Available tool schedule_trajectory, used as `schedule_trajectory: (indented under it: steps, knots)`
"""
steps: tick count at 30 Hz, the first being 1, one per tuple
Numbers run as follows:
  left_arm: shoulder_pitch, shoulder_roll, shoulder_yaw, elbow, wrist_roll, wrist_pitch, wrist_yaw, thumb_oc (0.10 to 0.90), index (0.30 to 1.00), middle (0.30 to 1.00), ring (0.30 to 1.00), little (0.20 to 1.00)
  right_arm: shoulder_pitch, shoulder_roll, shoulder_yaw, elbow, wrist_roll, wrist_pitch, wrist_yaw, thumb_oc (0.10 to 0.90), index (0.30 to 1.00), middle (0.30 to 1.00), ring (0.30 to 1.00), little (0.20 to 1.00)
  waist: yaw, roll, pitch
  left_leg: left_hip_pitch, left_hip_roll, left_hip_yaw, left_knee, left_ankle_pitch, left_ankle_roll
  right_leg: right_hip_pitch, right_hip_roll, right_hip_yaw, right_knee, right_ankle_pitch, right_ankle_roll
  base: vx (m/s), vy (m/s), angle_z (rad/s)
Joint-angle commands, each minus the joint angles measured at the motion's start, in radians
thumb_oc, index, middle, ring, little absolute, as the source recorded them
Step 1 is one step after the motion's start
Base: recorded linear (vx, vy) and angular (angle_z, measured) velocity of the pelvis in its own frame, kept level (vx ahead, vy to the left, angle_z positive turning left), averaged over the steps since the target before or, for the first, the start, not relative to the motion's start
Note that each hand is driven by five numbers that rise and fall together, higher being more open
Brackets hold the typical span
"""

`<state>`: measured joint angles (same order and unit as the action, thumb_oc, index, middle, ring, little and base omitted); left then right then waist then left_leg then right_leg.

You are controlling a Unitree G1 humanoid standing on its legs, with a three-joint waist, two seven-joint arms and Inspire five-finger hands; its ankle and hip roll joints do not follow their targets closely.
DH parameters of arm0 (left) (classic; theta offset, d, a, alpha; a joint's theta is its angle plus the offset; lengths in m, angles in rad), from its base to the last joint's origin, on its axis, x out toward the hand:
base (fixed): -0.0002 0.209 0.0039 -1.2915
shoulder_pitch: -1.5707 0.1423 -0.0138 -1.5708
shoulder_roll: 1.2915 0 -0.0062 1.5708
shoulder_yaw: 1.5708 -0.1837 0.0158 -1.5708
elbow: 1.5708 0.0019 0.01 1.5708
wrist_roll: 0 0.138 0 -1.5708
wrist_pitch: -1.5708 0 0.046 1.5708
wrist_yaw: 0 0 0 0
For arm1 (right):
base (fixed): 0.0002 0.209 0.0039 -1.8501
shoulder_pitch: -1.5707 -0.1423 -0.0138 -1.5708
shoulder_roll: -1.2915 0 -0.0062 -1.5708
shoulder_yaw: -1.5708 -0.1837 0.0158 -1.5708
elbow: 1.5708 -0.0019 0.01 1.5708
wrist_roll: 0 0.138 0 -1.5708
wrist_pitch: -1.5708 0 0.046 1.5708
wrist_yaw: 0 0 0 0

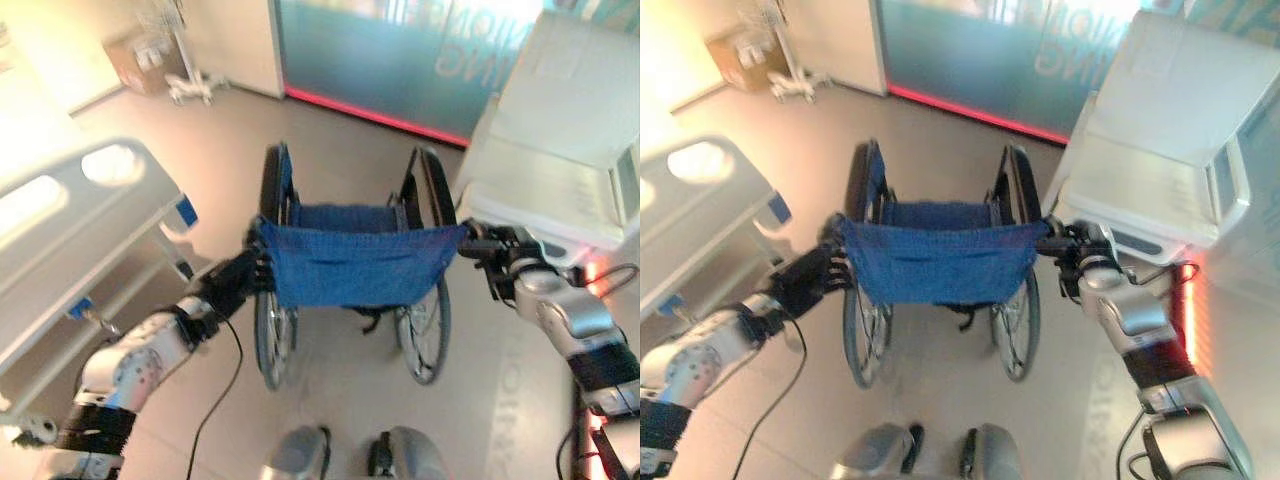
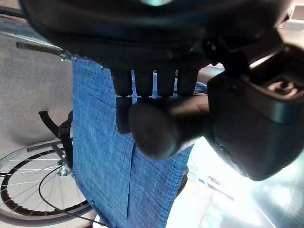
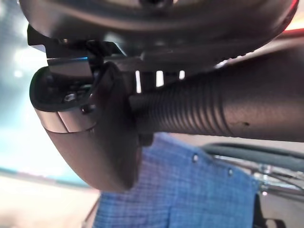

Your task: Push the wheelchair next to the bed

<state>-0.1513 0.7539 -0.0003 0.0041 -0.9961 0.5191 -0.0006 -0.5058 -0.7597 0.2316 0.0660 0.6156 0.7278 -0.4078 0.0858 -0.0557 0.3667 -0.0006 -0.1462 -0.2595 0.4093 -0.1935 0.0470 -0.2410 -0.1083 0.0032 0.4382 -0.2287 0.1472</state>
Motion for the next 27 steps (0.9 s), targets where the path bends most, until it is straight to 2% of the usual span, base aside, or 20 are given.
schedule_trajectory:
  steps: [1,2,3,4,5,6,8,10,12,13,15,16,17,18,20,22,23,25,26,27]
  knots:
    - [-0.049,0.028,0.079,-0.105,-0.015,-0.139,-0.005,0.400,0.300,0.300,0.300,0.300,-0.160,0.034,0.048,-0.060,0.086,-0.099,0.081,0.400,0.300,0.300,0.300,0.300,0.028,-0.045,-0.120,0.037,-0.001,0.081,0.162,-0.047,-0.003,0.103,0.013,-0.023,-0.370,0.369,-0.003,0.54,-0.252,0.85]
    - [-0.048,0.024,0.080,-0.107,-0.015,-0.138,-0.005,0.400,0.300,0.300,0.300,0.300,-0.161,0.033,0.048,-0.058,0.083,-0.097,0.084,0.400,0.300,0.300,0.300,0.300,0.025,-0.042,-0.123,0.041,0.003,0.077,0.163,-0.042,-0.007,0.103,0.016,-0.026,-0.365,0.366,-0.006,0.48,-0.161,0.81]
    - [-0.033,0.006,0.080,-0.114,-0.023,-0.138,-0.001,0.400,0.300,0.300,0.300,0.300,-0.167,0.018,0.052,-0.053,0.066,-0.078,0.108,0.400,0.300,0.300,0.300,0.300,0.016,-0.035,-0.146,0.067,0.034,0.066,0.223,0.043,-0.039,0.111,0.033,-0.037,-0.338,0.352,-0.035,0.47,-0.169,0.79]
    - [-0.017,-0.010,0.089,-0.135,-0.031,-0.122,0.010,0.400,0.300,0.300,0.300,0.300,-0.167,0.001,0.056,-0.064,0.044,-0.060,0.129,0.400,0.300,0.300,0.300,0.300,0.009,-0.038,-0.165,0.069,0.055,0.091,0.366,0.179,-0.079,0.131,0.034,-0.063,-0.335,0.336,-0.070,0.45,-0.166,0.88]
    - [-0.014,-0.013,0.092,-0.138,-0.033,-0.120,0.012,0.400,0.300,0.300,0.300,0.300,-0.167,-0.001,0.057,-0.065,0.043,-0.060,0.131,0.400,0.300,0.300,0.300,0.300,0.006,-0.034,-0.167,0.064,0.058,0.090,0.384,0.184,-0.083,0.133,0.038,-0.068,-0.333,0.333,-0.073,0.47,-0.205,0.70]
    - [0.010,-0.022,0.107,-0.155,-0.045,-0.105,0.019,0.400,0.300,0.300,0.300,0.300,-0.165,-0.024,0.056,-0.072,0.045,-0.051,0.143,0.400,0.300,0.300,0.300,0.300,0.010,-0.038,-0.173,-0.003,0.037,0.114,0.561,0.272,-0.109,0.175,0.046,-0.084,-0.328,0.303,-0.110,0.39,-0.207,0.47]
    - [0.021,-0.031,0.118,-0.159,-0.041,-0.093,0.016,0.400,0.300,0.300,0.300,0.300,-0.166,-0.036,0.059,-0.079,0.066,-0.047,0.139,0.400,0.300,0.300,0.300,0.300,0.023,-0.043,-0.164,-0.112,0.008,0.140,0.657,0.273,-0.104,0.214,0.055,-0.095,-0.316,0.285,-0.130,0.39,-0.205,0.37]
    - [0.032,-0.027,0.133,-0.162,-0.047,-0.085,0.031,0.400,0.300,0.300,0.300,0.300,-0.164,-0.041,0.064,-0.105,0.085,-0.034,0.133,0.400,0.300,0.300,0.300,0.300,0.046,-0.031,-0.141,-0.191,-0.008,0.152,0.548,0.229,-0.084,0.269,0.102,-0.081,-0.290,0.261,-0.138,0.47,-0.178,0.26]
    - [0.041,-0.016,0.145,-0.163,-0.059,-0.087,0.039,0.400,0.300,0.300,0.300,0.300,-0.166,-0.035,0.069,-0.115,0.087,-0.030,0.131,0.400,0.300,0.300,0.300,0.300,0.060,-0.031,-0.132,-0.195,-0.002,0.165,0.384,0.236,-0.075,0.299,0.123,-0.067,-0.285,0.243,-0.137,0.45,-0.147,-0.09]
    - [0.055,-0.003,0.155,-0.163,-0.067,-0.094,0.042,0.400,0.300,0.300,0.300,0.300,-0.172,-0.019,0.081,-0.119,0.094,-0.029,0.112,0.400,0.300,0.300,0.300,0.300,0.079,-0.029,-0.125,-0.193,0.020,0.191,0.223,0.256,-0.065,0.337,0.146,-0.056,-0.290,0.220,-0.140,0.56,-0.108,-0.21]
    - [0.071,-0.014,0.145,-0.151,-0.040,-0.119,0.039,0.400,0.300,0.300,0.300,0.300,-0.165,0.014,0.100,-0.089,0.083,-0.061,0.104,0.400,0.300,0.300,0.300,0.300,0.110,0.006,-0.131,-0.228,0.078,0.184,-0.121,0.372,-0.088,0.400,0.209,-0.058,-0.302,0.176,-0.159,0.64,-0.060,-0.07]
    - [0.073,-0.015,0.145,-0.151,-0.039,-0.120,0.038,0.400,0.300,0.300,0.300,0.300,-0.165,0.014,0.101,-0.087,0.082,-0.063,0.105,0.400,0.300,0.300,0.300,0.300,0.112,0.002,-0.128,-0.214,0.074,0.187,-0.139,0.379,-0.088,0.405,0.203,-0.055,-0.303,0.174,-0.159,0.66,-0.009,-0.01]
    - [0.088,-0.028,0.138,-0.148,-0.018,-0.142,0.041,0.400,0.300,0.300,0.300,0.300,-0.152,0.032,0.107,-0.069,0.062,-0.082,0.116,0.400,0.300,0.300,0.300,0.300,0.128,0.023,-0.131,-0.250,0.110,0.183,-0.291,0.443,-0.110,0.440,0.239,-0.055,-0.306,0.153,-0.172,0.70,-0.006,-0.19]
    - [0.105,-0.031,0.143,-0.157,-0.018,-0.152,0.048,0.400,0.300,0.300,0.300,0.300,-0.129,0.038,0.101,-0.065,0.036,-0.097,0.135,0.400,0.300,0.300,0.300,0.300,0.138,0.023,-0.124,-0.248,0.119,0.203,-0.398,0.464,-0.115,0.478,0.243,-0.043,-0.297,0.126,-0.175,0.89,-0.003,-0.36]
    - [0.112,-0.030,0.150,-0.166,-0.020,-0.159,0.050,0.400,0.300,0.300,0.300,0.300,-0.099,0.039,0.085,-0.068,0.010,-0.112,0.157,0.400,0.300,0.300,0.300,0.300,0.147,0.025,-0.122,-0.258,0.126,0.220,-0.440,0.467,-0.121,0.507,0.244,-0.046,-0.272,0.086,-0.175,0.60,0.006,-0.29]
    - [0.096,-0.016,0.166,-0.172,-0.037,-0.144,0.058,0.400,0.300,0.300,0.300,0.300,-0.084,0.042,0.080,-0.053,-0.006,-0.142,0.184,0.400,0.300,0.300,0.300,0.300,0.155,0.023,-0.135,-0.239,0.119,0.230,-0.435,0.413,-0.099,0.518,0.229,-0.057,-0.209,0.029,-0.161,0.60,0.031,-0.16]
    - [0.079,-0.012,0.168,-0.159,-0.039,-0.132,0.056,0.400,0.300,0.300,0.300,0.300,-0.079,0.064,0.078,-0.028,-0.034,-0.165,0.213,0.400,0.300,0.300,0.300,0.300,0.165,0.016,-0.156,-0.223,0.097,0.216,-0.367,0.384,-0.081,0.532,0.214,-0.066,-0.139,0.018,-0.132,0.59,0.033,-0.21]
    - [0.065,-0.010,0.169,-0.146,-0.026,-0.106,0.051,0.400,0.300,0.300,0.300,0.300,-0.072,0.076,0.077,-0.011,-0.069,-0.185,0.247,0.400,0.300,0.300,0.300,0.300,0.178,0.000,-0.173,-0.221,0.074,0.207,-0.305,0.364,-0.059,0.546,0.196,-0.077,-0.055,0.044,-0.101,0.55,0.031,-0.20]
    - [0.044,-0.002,0.163,-0.121,-0.003,-0.084,0.033,0.400,0.300,0.300,0.300,0.300,-0.083,0.076,0.093,0.002,-0.088,-0.191,0.251,0.400,0.300,0.300,0.300,0.300,0.191,-0.014,-0.194,-0.199,0.061,0.197,-0.284,0.343,-0.032,0.529,0.178,-0.101,0.099,0.140,-0.044,0.52,0.052,-0.22]
    - [0.030,0.011,0.157,-0.108,-0.005,-0.077,0.027,0.400,0.300,0.300,0.300,0.300,-0.094,0.074,0.106,0.008,-0.082,-0.193,0.244,0.400,0.300,0.300,0.300,0.300,0.194,-0.017,-0.204,-0.184,0.053,0.188,-0.277,0.331,-0.019,0.504,0.170,-0.110,0.198,0.200,-0.011,0.47,0.056,-0.22]
